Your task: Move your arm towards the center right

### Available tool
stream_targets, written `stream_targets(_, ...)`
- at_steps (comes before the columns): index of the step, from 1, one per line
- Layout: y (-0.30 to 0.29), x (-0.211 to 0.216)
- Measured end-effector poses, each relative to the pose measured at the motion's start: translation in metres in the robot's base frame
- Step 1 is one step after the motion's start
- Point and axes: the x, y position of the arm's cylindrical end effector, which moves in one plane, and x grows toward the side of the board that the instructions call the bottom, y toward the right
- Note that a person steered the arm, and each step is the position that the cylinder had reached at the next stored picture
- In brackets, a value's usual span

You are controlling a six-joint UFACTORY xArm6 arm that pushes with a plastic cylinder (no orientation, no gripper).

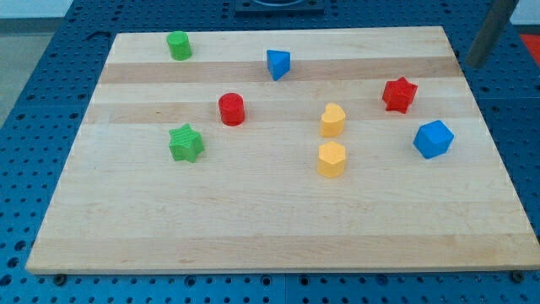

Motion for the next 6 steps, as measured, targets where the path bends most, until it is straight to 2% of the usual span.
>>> stream_targets(6, -0.005, 0.038)
